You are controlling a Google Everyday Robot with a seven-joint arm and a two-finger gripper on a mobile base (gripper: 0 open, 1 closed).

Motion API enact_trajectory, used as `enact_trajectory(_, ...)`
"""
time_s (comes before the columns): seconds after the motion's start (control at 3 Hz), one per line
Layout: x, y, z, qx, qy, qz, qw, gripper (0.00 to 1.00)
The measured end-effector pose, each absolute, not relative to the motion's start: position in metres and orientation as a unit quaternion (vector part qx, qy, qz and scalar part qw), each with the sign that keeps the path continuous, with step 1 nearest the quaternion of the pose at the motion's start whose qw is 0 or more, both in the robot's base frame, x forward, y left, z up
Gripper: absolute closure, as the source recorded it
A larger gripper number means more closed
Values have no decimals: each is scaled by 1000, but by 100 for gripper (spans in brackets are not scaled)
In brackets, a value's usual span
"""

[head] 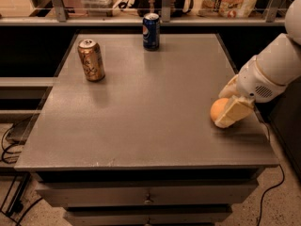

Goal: Move orange near orange can

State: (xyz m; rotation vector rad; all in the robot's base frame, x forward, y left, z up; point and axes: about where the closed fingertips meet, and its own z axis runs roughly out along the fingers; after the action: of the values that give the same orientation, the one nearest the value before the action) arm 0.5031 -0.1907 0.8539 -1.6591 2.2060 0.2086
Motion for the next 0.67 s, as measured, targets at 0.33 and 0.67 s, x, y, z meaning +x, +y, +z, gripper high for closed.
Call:
enact_trajectory(0.33,509,-183,869,-584,786,68,190,64)
enact_trajectory(0.67,524,-169,903,-583,780,56,221,87)
